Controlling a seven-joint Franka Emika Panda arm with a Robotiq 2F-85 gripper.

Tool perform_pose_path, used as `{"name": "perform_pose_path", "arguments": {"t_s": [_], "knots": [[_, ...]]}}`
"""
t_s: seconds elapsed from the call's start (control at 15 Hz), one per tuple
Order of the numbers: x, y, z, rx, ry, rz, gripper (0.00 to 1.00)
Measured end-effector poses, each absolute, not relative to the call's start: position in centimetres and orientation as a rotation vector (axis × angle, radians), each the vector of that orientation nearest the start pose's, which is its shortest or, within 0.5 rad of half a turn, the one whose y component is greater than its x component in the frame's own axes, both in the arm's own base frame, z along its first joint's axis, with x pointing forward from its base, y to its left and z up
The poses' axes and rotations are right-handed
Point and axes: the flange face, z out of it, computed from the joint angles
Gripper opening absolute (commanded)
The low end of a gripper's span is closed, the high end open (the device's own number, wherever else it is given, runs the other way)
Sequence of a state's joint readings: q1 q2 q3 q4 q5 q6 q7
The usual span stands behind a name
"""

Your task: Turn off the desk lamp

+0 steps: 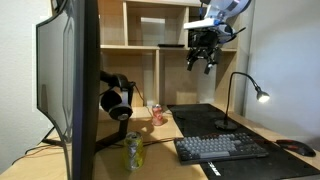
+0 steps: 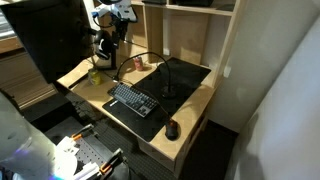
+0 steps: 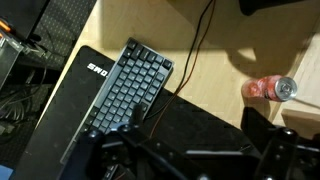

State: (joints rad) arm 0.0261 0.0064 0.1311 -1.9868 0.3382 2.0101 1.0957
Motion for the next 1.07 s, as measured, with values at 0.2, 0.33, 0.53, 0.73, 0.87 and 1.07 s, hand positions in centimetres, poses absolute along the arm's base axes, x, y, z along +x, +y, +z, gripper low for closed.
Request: {"name": "perform_pose_path", "arguments": {"t_s": [0.2, 0.33, 0.53, 0.73, 0.87, 1.07], "knots": [[58.1, 10.6, 43.7, -2.289, 1.648, 0.184, 1.00], [61.0, 10.1, 41.8, -2.168, 1.735, 0.089, 1.00], [63.7, 9.4, 39.8, -2.051, 1.829, 0.032, 1.00], [64.1, 9.4, 39.9, -2.040, 1.835, 0.030, 1.00], [64.2, 9.6, 38.7, -2.048, 1.871, 0.047, 1.00], [65.8, 10.7, 33.7, -2.001, 1.986, 0.055, 1.00]]}}
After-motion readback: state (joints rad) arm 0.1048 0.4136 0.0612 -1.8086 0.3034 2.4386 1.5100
